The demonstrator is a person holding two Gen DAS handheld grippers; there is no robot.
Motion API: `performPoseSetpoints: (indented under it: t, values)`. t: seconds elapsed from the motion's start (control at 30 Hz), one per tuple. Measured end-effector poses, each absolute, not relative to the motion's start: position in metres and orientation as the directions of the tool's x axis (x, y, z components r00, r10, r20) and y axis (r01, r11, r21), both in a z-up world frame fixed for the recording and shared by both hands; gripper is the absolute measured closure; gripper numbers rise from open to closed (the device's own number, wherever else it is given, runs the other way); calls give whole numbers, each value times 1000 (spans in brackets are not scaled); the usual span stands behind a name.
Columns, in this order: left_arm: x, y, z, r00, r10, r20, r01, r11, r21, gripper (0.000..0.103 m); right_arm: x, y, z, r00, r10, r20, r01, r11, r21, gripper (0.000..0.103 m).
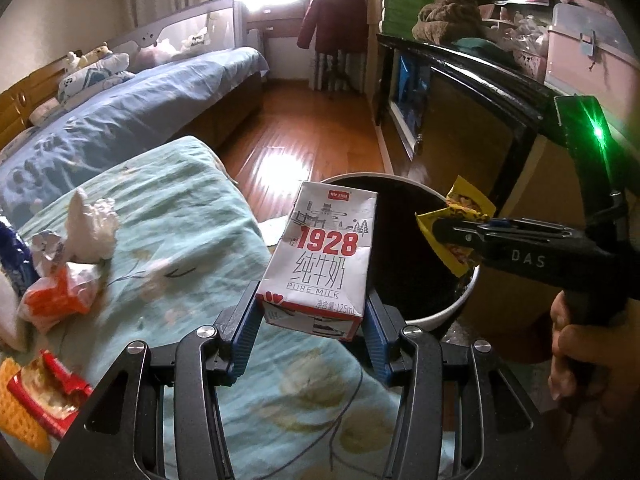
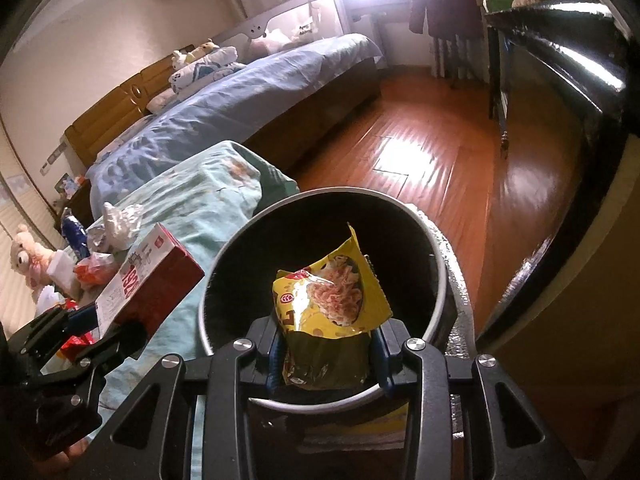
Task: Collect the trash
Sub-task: 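Carry the carton with left tool over the bin while right tool carries the snack bag there, then open left tool to drop the carton into the bin while right tool drops the snack bag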
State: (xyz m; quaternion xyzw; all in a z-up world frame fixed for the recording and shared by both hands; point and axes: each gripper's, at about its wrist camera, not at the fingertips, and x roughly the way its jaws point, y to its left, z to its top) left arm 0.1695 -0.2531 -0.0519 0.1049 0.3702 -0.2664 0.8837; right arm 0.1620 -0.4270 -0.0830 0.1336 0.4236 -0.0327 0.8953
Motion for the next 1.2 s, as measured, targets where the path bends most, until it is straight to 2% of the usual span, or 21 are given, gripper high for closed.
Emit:
performPoseSetpoints:
  t: [0.83,0.87,0.93,0.97,1.0,1.07,1.2]
  values:
    - [200,-277,-67,536,-398,-745,542,838,-58,56,184,-444,-93,603,32,-797,191,964,183,63]
    - [200,-277,-67,533,-399,-746,543,838,-60,56,186,-444,-93,599,35,-800,190,964,185,62]
    - [199,-276,-66,537,-395,-746,539,841,-57,55,187,-445,-94,594,48,-803,187,963,196,51]
    - [198,-274,-65,539,-393,-745,536,842,-56,52,186,-445,-94,595,52,-802,187,961,201,41]
    - [197,-272,-64,542,-392,-743,532,844,-57,44,185,-445,-93,599,54,-799,188,961,205,36]
    - [194,-264,-62,556,-391,-734,516,854,-64,37,182,-444,-91,605,56,-794,189,959,212,25]
    - [183,-239,-55,582,-387,-715,481,873,-81,34,176,-436,-87,614,71,-786,183,956,229,24]
